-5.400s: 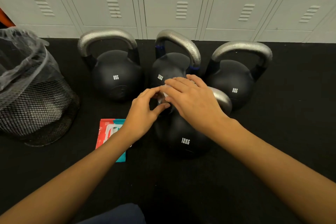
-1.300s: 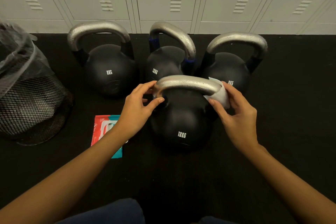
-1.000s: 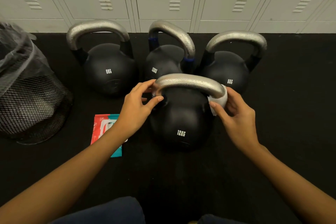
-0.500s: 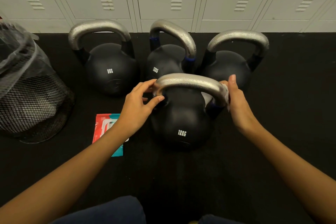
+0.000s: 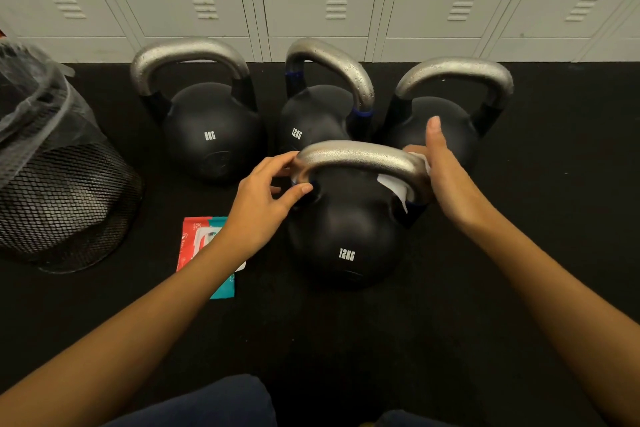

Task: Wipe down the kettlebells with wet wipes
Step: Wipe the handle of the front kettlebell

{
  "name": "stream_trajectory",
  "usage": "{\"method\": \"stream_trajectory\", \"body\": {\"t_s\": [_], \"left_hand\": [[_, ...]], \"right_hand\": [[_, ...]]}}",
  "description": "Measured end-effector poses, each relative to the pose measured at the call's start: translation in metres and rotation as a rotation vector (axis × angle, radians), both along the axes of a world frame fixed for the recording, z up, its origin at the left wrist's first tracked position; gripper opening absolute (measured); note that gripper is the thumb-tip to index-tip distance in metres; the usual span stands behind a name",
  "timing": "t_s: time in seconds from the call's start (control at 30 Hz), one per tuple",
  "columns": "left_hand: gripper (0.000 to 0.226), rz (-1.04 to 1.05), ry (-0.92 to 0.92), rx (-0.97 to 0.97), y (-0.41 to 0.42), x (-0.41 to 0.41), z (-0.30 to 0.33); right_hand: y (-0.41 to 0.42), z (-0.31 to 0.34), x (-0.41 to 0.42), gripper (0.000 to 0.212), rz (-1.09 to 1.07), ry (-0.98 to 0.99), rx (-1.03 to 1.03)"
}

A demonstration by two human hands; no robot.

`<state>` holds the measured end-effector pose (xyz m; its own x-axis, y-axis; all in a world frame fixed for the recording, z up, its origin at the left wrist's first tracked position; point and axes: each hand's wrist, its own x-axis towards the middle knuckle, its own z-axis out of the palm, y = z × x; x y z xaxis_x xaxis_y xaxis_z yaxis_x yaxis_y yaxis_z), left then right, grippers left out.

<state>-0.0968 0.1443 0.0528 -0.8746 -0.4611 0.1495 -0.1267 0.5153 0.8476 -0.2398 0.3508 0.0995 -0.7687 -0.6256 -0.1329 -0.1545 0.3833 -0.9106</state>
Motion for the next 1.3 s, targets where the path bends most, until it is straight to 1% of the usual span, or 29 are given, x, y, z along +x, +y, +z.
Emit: {"method": "stream_trajectory", "body": {"t_s": [0.13, 0.2, 0.33, 0.37, 0.43, 0.47, 0.5, 0.53, 0.6, 0.63, 0.7, 0.83, 0.93, 1.0, 1.07, 1.13, 1.2, 1.3], "left_hand": [[0.055, -0.017, -0.022, 0.01, -0.002, 0.0, 0.002], [0.058, -0.05, -0.047, 0.046, -0.007, 0.001, 0.007], [0.078, -0.17, -0.147, 0.149, -0.019, 0.003, 0.026], [0.077, -0.179, -0.138, 0.189, -0.021, 0.002, 0.029], [0.061, -0.134, -0.073, 0.284, -0.022, -0.002, 0.036], [0.052, -0.083, -0.029, 0.308, -0.022, -0.006, 0.039], [0.043, -0.022, 0.019, 0.292, -0.02, -0.01, 0.042], [0.035, 0.032, 0.069, 0.245, -0.017, -0.014, 0.045], [0.025, 0.067, 0.169, 0.104, -0.006, -0.022, 0.052], [0.024, 0.044, 0.205, 0.017, 0.0, -0.026, 0.054], [0.025, -0.025, 0.238, -0.172, 0.014, -0.034, 0.057], [0.03, -0.069, 0.24, -0.578, 0.037, -0.055, 0.063], [0.04, -0.115, 0.157, -0.832, 0.047, -0.065, 0.057], [0.044, -0.127, 0.14, -0.938, 0.047, -0.064, 0.049], [0.043, -0.12, 0.168, -0.905, 0.04, -0.059, 0.041], [0.042, -0.114, 0.212, -0.785, 0.032, -0.052, 0.032], [0.041, -0.094, 0.242, -0.577, 0.024, -0.046, 0.023], [0.038, -0.09, 0.244, -0.195, 0.017, -0.037, 0.012]], "right_hand": [[-0.008, 0.018, 0.004, 0.054, 0.053, 0.23, 0.138], [-0.014, 0.025, 0.008, 0.044, 0.139, 0.379, 0.195], [-0.034, 0.034, 0.021, 0.033, 0.283, 0.642, 0.296], [-0.038, 0.035, 0.024, 0.032, 0.307, 0.687, 0.317], [-0.045, 0.038, 0.027, 0.034, 0.35, 0.731, 0.382], [-0.047, 0.038, 0.026, 0.036, 0.373, 0.722, 0.415], [-0.048, 0.039, 0.025, 0.038, 0.391, 0.691, 0.423], [-0.047, 0.04, 0.024, 0.039, 0.395, 0.633, 0.391], [-0.044, 0.043, 0.02, 0.037, 0.335, 0.48, 0.223], [-0.041, 0.043, 0.017, 0.036, 0.272, 0.422, 0.139], [-0.034, 0.044, 0.011, 0.034, 0.137, 0.396, 0.055], [-0.022, 0.034, 0.004, 0.033, -0.047, 0.335, 0.044], [-0.016, 0.024, 0.006, 0.034, -0.082, 0.318, 0.06], [-0.015, 0.018, 0.01, 0.035, -0.093, 0.292, 0.056], [-0.015, 0.014, 0.012, 0.036, -0.103, 0.27, 0.045], [-0.016, 0.013, 0.013, 0.038, -0.116, 0.269, 0.034], [-0.017, 0.012, 0.014, 0.039, -0.124, 0.266, 0.033], [-0.018, 0.009, 0.014, 0.039, -0.153, 0.261, 0.035]]}}
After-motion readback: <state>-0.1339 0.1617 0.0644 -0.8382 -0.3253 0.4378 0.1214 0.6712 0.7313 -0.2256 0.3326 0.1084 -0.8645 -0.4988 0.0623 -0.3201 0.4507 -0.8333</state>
